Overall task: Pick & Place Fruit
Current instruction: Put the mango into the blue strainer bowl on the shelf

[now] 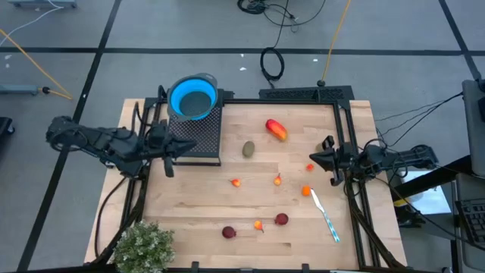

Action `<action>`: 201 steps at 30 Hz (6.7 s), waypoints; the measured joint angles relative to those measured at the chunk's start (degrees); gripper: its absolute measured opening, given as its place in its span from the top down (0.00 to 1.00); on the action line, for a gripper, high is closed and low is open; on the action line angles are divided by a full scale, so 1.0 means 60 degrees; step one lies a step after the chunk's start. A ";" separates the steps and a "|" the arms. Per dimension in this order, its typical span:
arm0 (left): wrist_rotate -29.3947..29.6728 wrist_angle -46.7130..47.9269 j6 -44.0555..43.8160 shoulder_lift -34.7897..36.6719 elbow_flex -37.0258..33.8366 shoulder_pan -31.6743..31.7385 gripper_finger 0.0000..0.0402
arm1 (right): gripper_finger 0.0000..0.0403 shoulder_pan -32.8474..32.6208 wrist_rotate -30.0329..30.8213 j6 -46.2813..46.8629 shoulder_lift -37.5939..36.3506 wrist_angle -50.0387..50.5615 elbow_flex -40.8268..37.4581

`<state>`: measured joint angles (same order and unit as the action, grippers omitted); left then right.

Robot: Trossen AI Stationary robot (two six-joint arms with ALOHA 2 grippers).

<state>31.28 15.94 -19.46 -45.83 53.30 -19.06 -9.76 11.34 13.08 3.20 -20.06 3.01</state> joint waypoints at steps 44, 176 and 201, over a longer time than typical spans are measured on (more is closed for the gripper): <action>-0.0399 0.1444 0.0946 0.5012 -0.3487 -0.0839 0.99 | 1.00 0.0707 0.1047 0.0932 0.8558 0.5463 0.7842; -0.1672 0.1790 0.1107 0.7578 -0.5312 -0.0839 0.96 | 0.14 0.7136 -0.1972 -0.2796 1.4153 0.4042 0.7168; -0.1444 0.1723 0.0331 0.7578 -0.5312 -0.0835 0.99 | 0.36 0.7235 -0.2367 -0.2295 1.5206 0.3521 0.7147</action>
<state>22.61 26.27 -17.48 -0.36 21.43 -24.08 33.65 -2.86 -0.69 94.43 1.06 45.89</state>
